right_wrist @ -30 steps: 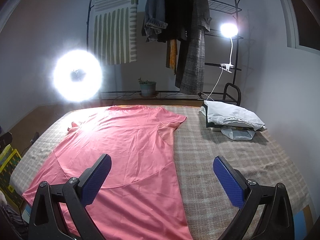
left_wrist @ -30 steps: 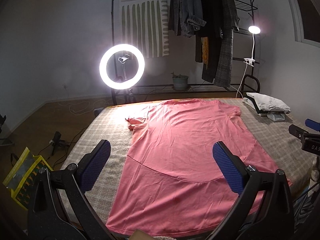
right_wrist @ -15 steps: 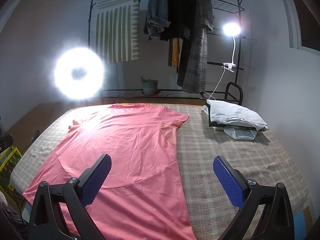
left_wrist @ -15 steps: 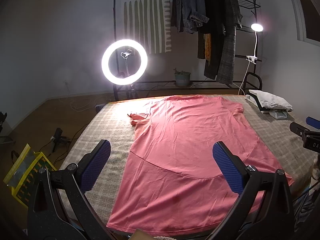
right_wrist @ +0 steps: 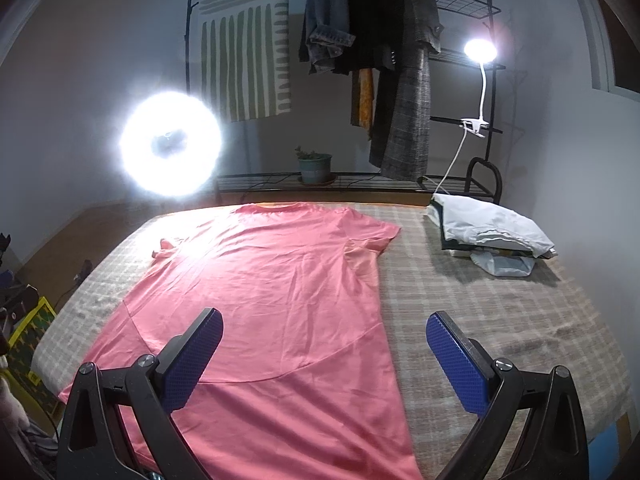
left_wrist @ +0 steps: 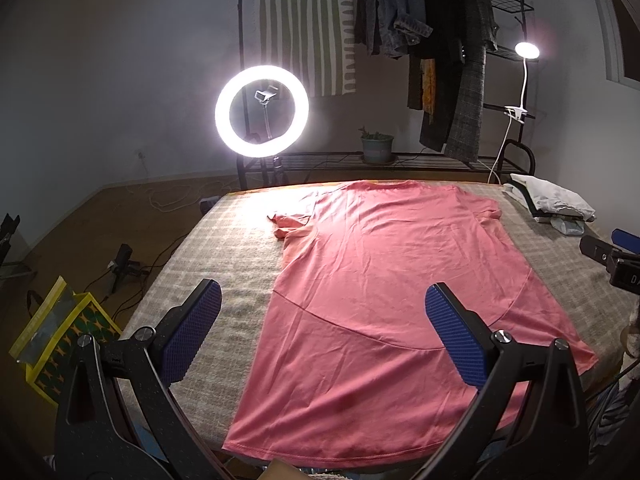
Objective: Fold small clothes
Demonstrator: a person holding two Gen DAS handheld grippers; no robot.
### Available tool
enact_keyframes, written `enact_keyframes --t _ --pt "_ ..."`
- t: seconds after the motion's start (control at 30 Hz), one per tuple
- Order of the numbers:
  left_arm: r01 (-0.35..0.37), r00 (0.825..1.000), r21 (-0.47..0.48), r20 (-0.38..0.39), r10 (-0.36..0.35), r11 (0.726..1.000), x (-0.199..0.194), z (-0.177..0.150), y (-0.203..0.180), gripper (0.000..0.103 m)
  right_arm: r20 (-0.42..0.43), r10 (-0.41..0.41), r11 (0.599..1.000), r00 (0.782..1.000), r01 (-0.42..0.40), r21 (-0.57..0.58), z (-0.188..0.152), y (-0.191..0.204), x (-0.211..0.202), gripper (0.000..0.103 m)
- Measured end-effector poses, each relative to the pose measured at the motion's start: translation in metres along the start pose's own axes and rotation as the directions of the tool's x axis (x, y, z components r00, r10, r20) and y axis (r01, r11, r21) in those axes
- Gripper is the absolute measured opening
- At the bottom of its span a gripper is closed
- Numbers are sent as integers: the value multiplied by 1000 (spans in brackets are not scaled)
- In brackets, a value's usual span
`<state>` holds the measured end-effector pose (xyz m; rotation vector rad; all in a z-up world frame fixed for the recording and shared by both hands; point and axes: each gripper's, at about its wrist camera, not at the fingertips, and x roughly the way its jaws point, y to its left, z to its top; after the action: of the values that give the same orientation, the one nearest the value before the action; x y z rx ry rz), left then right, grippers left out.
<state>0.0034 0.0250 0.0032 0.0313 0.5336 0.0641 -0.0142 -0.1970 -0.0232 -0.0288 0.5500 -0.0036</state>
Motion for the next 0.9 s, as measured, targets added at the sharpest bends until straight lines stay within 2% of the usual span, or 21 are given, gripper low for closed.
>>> enact_keyframes --t 0.1,0.2,0.3,0.4,0.53,0.6,0.67,0.77,0.83,0.9 --pt "-7 1000 3 -5 7 1000 4 -7 7 103 -16 17 1000 1000 -17 -8 3 8 6 103" --pt "10 1000 -27 -21 -10 1000 9 -18 19 101 -69 89 996 994 -90 -14 7 17 19 103" --pt "14 997 -100 -68 -21 995 16 -32 40 92 -116 135 989 984 -141 -49 14 30 30 103" --pt "-5 994 -174 -109 -14 985 20 -44 60 84 -140 144 979 980 -161 -122 30 49 40 103" --pt "-33 985 -295 -174 -20 955 24 -67 91 78 -132 224 956 966 -244 -165 62 79 52 103" --pt "-69 979 -349 -205 -4 935 25 -82 109 77 -110 310 933 944 -324 -154 80 90 60 103" --pt "-97 971 -388 -237 2 917 28 -97 120 71 -100 373 910 922 -385 -154 98 105 71 103" --pt "-115 952 -443 -305 -29 889 37 -122 135 66 -137 389 893 911 -410 -186 120 132 92 102" --pt "-115 940 -452 -338 -51 884 44 -134 138 58 -181 389 883 903 -422 -206 132 150 107 99" --pt "-96 926 -458 -367 -90 884 52 -141 135 56 -219 387 877 896 -431 -214 142 170 124 95"
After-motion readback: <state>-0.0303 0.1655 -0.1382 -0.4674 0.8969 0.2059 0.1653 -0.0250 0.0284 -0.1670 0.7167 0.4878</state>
